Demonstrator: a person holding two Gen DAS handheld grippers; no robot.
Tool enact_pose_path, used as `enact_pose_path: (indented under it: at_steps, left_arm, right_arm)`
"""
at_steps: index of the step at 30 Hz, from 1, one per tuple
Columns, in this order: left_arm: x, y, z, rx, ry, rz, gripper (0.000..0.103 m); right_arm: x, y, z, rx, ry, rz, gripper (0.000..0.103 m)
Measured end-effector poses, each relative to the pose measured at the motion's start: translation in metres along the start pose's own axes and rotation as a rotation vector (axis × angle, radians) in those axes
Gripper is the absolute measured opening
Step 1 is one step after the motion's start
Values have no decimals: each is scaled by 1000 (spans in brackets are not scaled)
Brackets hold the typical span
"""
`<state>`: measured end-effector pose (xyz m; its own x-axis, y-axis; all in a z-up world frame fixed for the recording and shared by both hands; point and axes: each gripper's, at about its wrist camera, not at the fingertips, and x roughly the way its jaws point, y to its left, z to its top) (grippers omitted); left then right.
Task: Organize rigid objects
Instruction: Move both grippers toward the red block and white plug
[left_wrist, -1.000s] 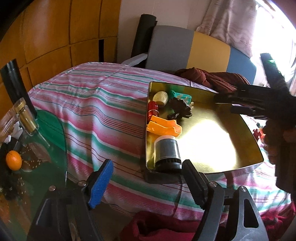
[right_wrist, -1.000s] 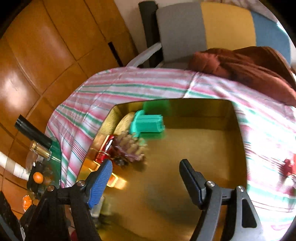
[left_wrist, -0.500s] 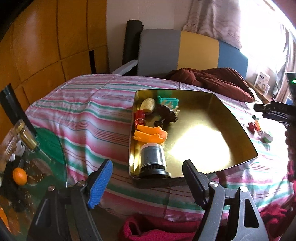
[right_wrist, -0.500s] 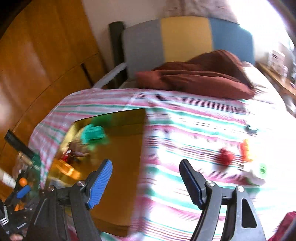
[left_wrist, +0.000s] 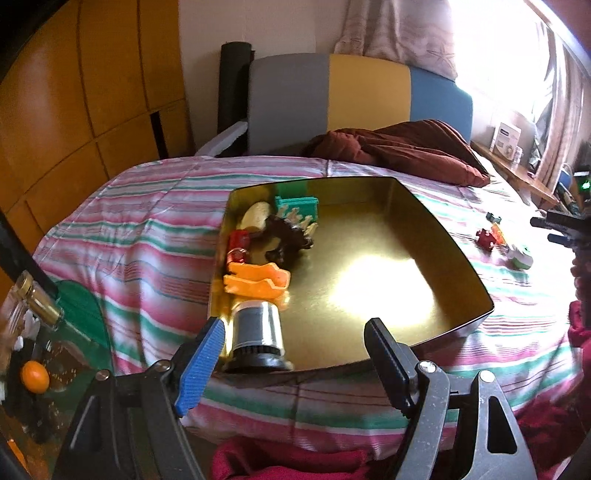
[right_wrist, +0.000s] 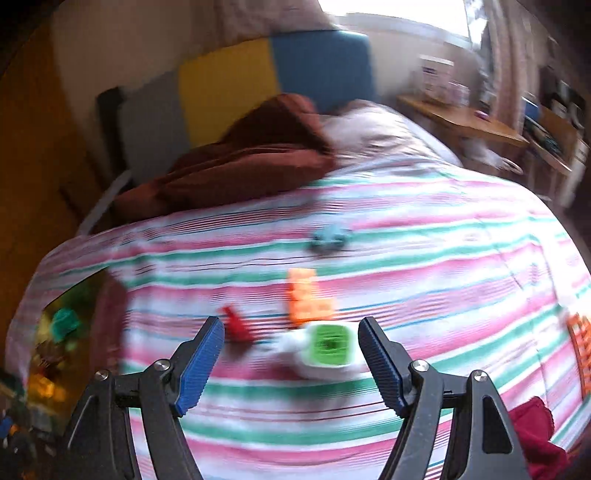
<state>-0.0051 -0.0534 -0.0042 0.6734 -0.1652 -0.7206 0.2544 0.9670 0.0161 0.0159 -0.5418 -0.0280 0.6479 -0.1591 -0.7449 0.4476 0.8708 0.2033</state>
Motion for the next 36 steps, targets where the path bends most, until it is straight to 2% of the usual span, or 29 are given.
enact_pose_path:
  at_steps: [3,6,16,21,23,29,36]
  left_arm:
    - [-1,-15,8,46,-16,7,78]
    - [2,-31,17,75,-20,-22,78]
    - [17,-109,44,244,-31,-136,77]
    - [30,-151,54,293,1,-217,74]
    - [39,-168,60,311,22,-245,70]
    - [72,-211,86,265,113,-341,53]
    - [131,-257,110,163,277,-409,49]
  right_arm:
    - [12,-30,-2,122,39,-52,76]
    - [9,-46,3,202,8,-34,76]
    - [16,-83,-4,423,72,61,76]
    - [15,-85,-6,458,84,68,76]
    - [15,-83,-7,455,89,76,76]
    - [15,-79,-7,444,92,107,76]
    - [13,-80,-6,454,92,148,76]
